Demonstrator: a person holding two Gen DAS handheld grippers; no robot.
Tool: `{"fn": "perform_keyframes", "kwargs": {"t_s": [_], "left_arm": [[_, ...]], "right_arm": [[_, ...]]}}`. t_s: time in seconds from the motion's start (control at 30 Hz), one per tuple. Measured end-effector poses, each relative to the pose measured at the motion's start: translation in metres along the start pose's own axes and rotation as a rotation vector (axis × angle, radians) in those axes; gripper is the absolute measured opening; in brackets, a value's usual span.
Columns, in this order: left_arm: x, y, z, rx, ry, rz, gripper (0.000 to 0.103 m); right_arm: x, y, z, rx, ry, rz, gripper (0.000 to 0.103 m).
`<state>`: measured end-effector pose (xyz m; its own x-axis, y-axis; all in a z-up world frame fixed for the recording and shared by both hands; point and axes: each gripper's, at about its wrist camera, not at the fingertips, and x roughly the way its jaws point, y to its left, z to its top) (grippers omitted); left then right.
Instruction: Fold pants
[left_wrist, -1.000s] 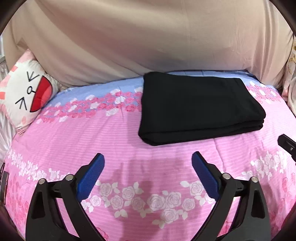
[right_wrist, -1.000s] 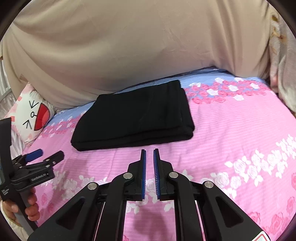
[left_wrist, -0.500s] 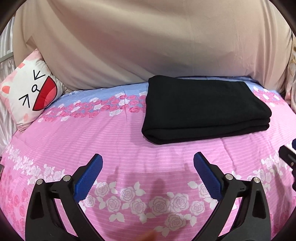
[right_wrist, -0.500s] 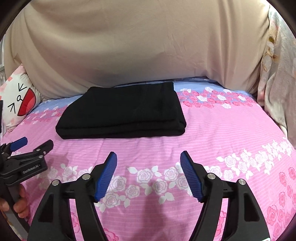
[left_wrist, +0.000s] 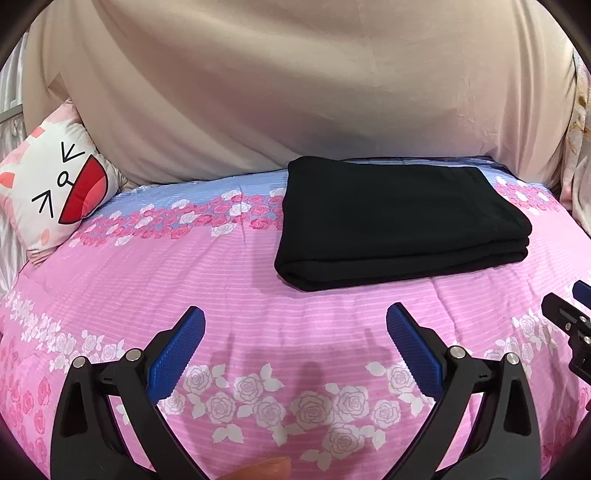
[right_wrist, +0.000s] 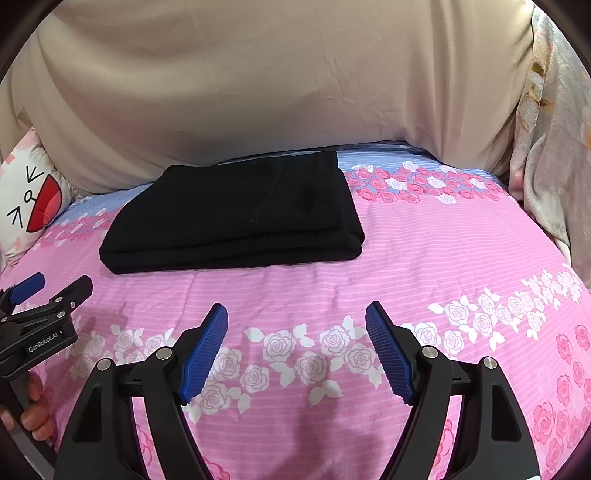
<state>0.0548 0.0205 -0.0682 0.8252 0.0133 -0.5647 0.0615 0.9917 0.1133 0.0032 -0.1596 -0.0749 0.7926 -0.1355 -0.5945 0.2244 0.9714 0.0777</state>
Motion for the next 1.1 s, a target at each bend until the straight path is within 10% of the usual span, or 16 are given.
{"fn": "perform_keyframes", "kwargs": {"t_s": [1.1], "left_arm": [[-0.004,0.006,0.0,-0.037,-0.022,-0.036,0.097]], "right_arm": [[0.0,-0.002,0.0,-0.003,0.002,-0.008,0.075]]}}
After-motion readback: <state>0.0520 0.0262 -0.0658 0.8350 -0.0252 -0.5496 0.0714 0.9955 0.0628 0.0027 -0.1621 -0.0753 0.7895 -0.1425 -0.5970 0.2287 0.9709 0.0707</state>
